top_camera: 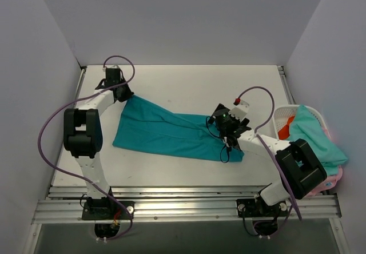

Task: Fold and stack the t-shirts
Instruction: Fold the other side of the tshirt into a rectangle, then rotate the tshirt 90 degrees

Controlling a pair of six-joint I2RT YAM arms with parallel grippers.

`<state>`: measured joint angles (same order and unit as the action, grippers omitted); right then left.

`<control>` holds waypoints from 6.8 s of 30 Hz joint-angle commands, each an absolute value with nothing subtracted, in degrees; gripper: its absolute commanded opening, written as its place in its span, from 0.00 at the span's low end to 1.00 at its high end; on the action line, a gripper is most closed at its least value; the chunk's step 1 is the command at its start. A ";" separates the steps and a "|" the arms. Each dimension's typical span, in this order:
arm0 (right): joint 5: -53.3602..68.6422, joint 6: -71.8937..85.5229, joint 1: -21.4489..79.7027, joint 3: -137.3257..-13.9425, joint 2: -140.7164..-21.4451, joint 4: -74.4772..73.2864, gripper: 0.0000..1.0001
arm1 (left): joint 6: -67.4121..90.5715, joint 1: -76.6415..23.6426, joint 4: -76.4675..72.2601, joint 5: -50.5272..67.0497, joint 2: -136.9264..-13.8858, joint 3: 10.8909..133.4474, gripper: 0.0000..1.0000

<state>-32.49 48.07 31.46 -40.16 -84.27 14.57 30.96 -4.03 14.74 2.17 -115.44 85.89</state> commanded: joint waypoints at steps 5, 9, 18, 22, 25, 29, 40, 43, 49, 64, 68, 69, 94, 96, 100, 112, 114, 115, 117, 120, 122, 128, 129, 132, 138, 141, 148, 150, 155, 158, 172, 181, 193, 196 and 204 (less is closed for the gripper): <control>-32.87 47.37 31.11 -40.25 -85.78 16.00 1.00 | 31.02 -3.25 14.68 -5.96 -104.33 72.53 0.02; -33.05 47.55 31.46 -40.08 -86.39 16.17 1.00 | 32.08 -3.34 13.11 -9.59 -100.12 64.97 0.02; -33.92 47.81 32.08 -41.66 -89.30 15.21 1.00 | 33.31 -3.60 14.93 -11.95 -95.36 59.85 0.02; -34.71 47.81 32.08 -42.28 -89.39 14.15 1.00 | 35.15 -3.87 19.76 -17.82 -96.68 61.17 0.02; -34.98 47.90 32.08 -42.36 -89.39 13.62 1.00 | 36.91 -3.87 23.63 -20.91 -97.91 62.66 0.03; -35.59 48.25 32.08 -42.63 -89.47 12.92 1.00 | 38.49 -3.87 26.01 -21.62 -98.44 63.46 0.65; -35.52 51.33 32.69 -41.75 -82.20 8.17 1.00 | 40.17 -4.13 25.75 -23.39 -78.60 60.29 0.94; -32.97 52.90 33.40 -39.99 -80.51 7.56 1.00 | 39.73 -4.22 26.54 -21.10 -76.91 61.43 0.94; -30.15 55.63 34.01 -35.87 -80.07 6.59 1.00 | 39.81 -4.13 28.13 -18.64 -73.93 62.23 0.94; -19.60 57.04 34.37 -31.37 -93.41 23.46 0.58 | 39.46 -3.43 29.18 -16.44 -67.33 61.17 0.95; -17.67 55.29 34.28 -37.60 -103.15 23.46 0.09 | 39.46 -3.25 28.39 -16.35 -66.01 60.73 0.95; -17.14 54.94 34.28 -38.66 -104.40 23.55 0.05 | 39.46 -3.08 28.04 -16.35 -66.01 60.47 0.95; -21.28 39.20 18.81 -143.27 -160.05 14.91 1.00 | 39.11 -1.58 25.14 -14.06 -69.00 61.70 0.97; -17.86 38.59 17.14 -135.38 -157.34 24.72 1.00 | 39.20 -1.58 25.14 -13.89 -67.94 61.35 0.98; -20.91 35.87 16.17 -120.97 -144.61 32.25 1.00 | 39.46 -1.67 24.70 -13.27 -66.45 60.03 0.98; -39.83 41.39 20.81 -76.24 -103.20 31.40 1.00 | 39.73 -1.67 22.94 -15.03 -63.81 56.43 0.99; -32.98 45.60 23.89 -74.63 -101.61 23.49 1.00 | 39.73 -1.67 22.42 -14.77 -63.98 56.08 0.99; -30.70 46.57 25.91 -73.75 -101.69 22.16 1.00 | 39.55 -1.67 22.24 -14.50 -64.16 56.07 0.99; -24.74 48.77 33.46 -69.80 -103.00 22.49 1.00 | 39.46 -1.67 21.71 -14.06 -64.34 55.73 0.99; -20.76 52.71 43.75 -67.94 -108.08 24.26 1.00 | 39.37 -1.58 21.80 -13.80 -64.51 55.46 0.99; -19.87 54.40 49.88 -70.21 -111.17 23.82 1.00 | 39.37 -1.50 22.15 -13.54 -64.07 55.28 0.99; -20.57 58.79 59.41 -80.94 -121.46 17.14 1.00 | 39.37 -1.58 22.50 -13.80 -61.09 53.88 0.99; -19.52 59.41 60.37 -81.73 -122.86 17.83 1.00 | 39.37 -1.58 22.41 -13.89 -60.82 53.70 0.99; -15.65 60.47 61.43 -83.05 -125.50 18.72 1.00 | 39.46 -1.49 22.24 -13.80 -60.38 53.35 0.99; -10.74 61.87 61.61 -86.48 -131.38 19.42 1.00 | 39.46 -1.32 23.11 -13.97 -60.91 53.96 0.99; -9.85 62.58 61.61 -88.24 -133.50 18.20 1.00 | 39.11 -1.32 23.82 -15.73 -60.47 54.14 0.98; -6.69 62.58 60.56 -92.20 -138.16 18.18 1.00 | 38.85 -1.14 23.12 -15.47 -61.26 53.88 0.98; -5.72 63.54 60.03 -91.94 -138.95 18.63 1.00 | 38.67 -0.97 22.94 -15.38 -61.61 53.96 0.98; -2.11 64.68 58.80 -90.00 -140.18 21.62 0.17 | 38.67 -0.62 22.94 -14.85 -61.79 54.14 0.98; -1.32 64.25 58.18 -91.49 -142.64 19.43 0.00 | 38.58 -0.44 23.03 -14.68 -61.17 53.88 0.98; -8.94 60.38 57.30 -79.03 -133.26 18.37 0.00 | 38.85 -0.26 21.01 -13.36 -61.43 52.47 0.98; -22.58 74.93 58.62 -43.89 -105.32 9.16 0.00 | 40.78 -0.53 19.25 -7.75 -61.70 51.68 0.99; -35.33 107.65 62.67 -28.65 -77.79 -24.15 0.00 | 44.21 -21.58 17.57 -6.59 -69.34 51.50 0.99; -36.74 108.02 62.75 -28.39 -73.06 -26.28 0.00 | 45.00 -29.75 18.89 -8.61 -70.66 50.63 0.99; -38.84 105.39 63.80 -32.06 -67.07 -33.72 0.37 | 48.34 -42.44 24.86 -13.62 -64.78 44.48 0.99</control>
